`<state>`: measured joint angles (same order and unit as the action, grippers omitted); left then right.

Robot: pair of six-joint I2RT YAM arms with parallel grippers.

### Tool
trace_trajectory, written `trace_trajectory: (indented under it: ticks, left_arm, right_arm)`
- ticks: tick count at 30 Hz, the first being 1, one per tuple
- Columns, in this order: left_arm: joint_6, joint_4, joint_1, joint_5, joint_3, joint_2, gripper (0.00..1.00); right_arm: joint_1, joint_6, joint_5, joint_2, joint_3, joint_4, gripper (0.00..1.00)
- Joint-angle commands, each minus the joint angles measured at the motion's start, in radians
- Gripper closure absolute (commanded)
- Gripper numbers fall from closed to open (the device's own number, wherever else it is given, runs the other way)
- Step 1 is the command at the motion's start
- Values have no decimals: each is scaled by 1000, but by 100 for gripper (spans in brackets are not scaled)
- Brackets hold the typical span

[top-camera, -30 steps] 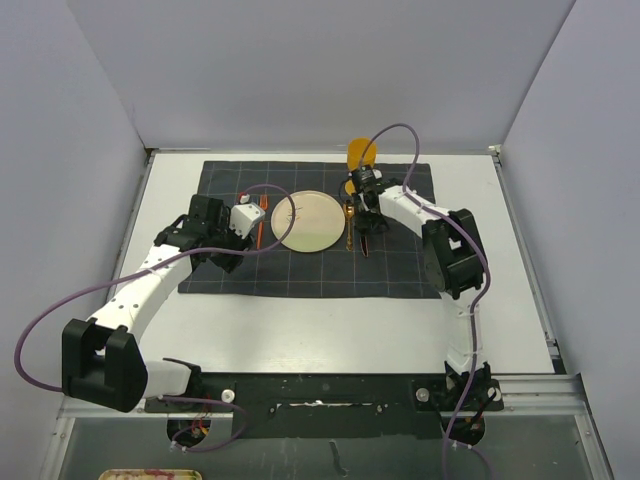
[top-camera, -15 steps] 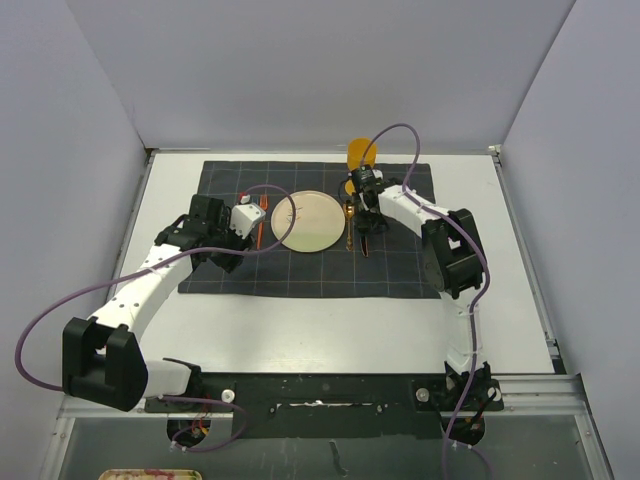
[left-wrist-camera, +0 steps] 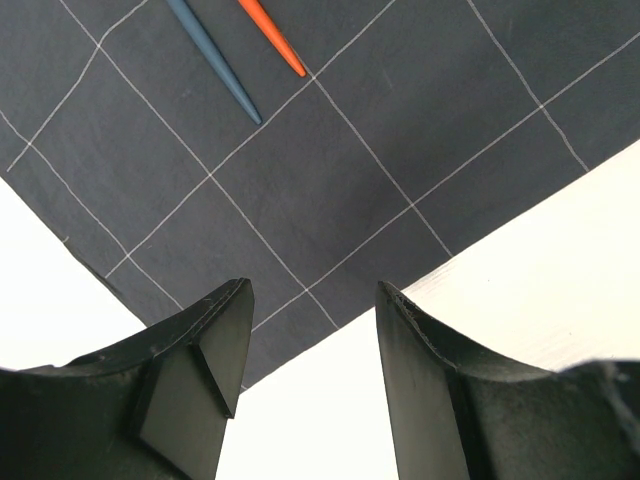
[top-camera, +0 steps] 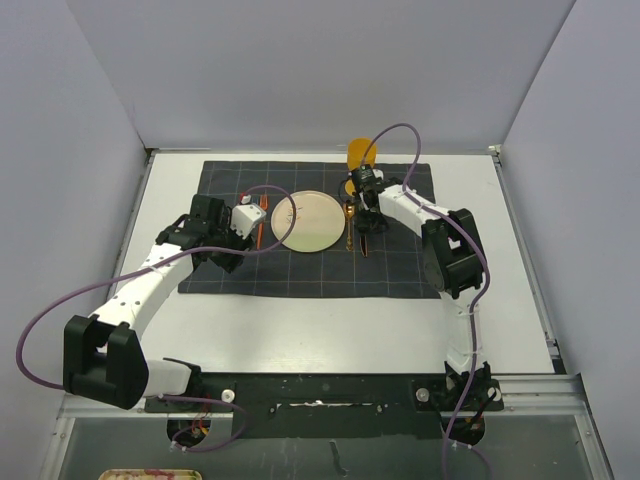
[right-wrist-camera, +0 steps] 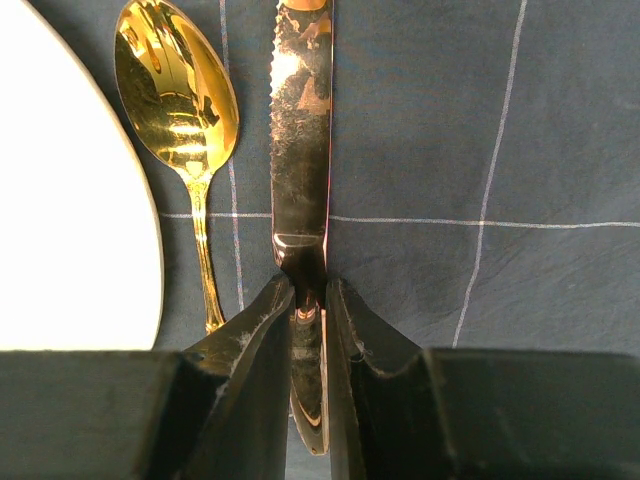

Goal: Set the dinner table for one person
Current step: Adjust the knife on the napkin.

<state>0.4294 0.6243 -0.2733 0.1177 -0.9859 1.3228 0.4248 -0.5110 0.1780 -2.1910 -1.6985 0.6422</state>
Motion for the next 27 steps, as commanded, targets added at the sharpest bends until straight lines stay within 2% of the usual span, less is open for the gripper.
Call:
trace_trajectory:
  ticks: [1,27]
  left_arm:
    - [6,-52,-4,27,-13,12,49]
    - [5,-53,-4,34,-20,16,49]
  right_arm:
    - [-3,-25,9,1,-36,-19,96]
    - [23,-28,-21,38,36,-44,91]
